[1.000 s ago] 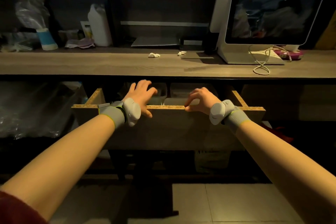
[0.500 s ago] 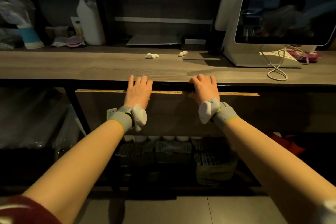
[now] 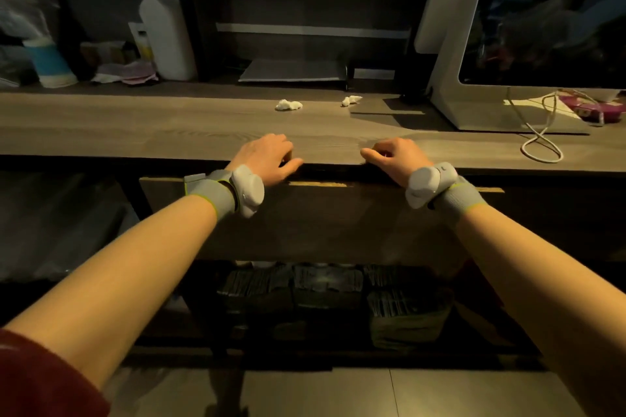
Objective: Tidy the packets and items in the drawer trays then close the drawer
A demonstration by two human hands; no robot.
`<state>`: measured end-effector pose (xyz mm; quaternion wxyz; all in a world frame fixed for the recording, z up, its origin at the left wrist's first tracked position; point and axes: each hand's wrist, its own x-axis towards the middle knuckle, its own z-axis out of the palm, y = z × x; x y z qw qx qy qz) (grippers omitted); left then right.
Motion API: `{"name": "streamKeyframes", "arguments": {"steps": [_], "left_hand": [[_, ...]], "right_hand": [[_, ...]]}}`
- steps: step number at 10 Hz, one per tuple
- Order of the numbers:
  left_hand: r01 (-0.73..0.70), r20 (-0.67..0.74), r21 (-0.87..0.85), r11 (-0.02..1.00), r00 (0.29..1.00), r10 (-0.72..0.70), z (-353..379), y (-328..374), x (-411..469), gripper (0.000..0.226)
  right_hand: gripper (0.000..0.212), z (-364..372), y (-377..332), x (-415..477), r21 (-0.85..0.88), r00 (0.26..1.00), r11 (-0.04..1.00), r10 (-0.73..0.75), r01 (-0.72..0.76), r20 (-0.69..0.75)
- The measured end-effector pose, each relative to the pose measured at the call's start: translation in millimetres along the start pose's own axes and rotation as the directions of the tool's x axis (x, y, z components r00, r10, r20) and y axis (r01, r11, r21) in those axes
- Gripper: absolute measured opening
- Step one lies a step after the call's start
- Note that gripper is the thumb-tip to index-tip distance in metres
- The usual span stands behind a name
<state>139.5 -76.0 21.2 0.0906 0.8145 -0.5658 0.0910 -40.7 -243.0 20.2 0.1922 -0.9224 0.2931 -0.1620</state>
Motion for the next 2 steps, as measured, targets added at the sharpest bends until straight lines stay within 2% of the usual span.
{"name": "streamKeyframes", "arguments": {"steps": [1, 2], "left_hand": [[0.03, 0.122, -0.012, 0.999, 0.992, -0.029, -14, 3, 8, 0.034], [0.101, 0.328, -0.031, 0.994, 0.941, -0.085, -35, 5, 17, 0.034]], "right_hand": [[0.04, -9, -8, 11, -0.071, 0.989, 0.995, 0.083, -0.075, 0.118], [0.037, -26, -19, 19, -0.168, 0.938, 0.97, 0.216, -0.174, 0.273]]}}
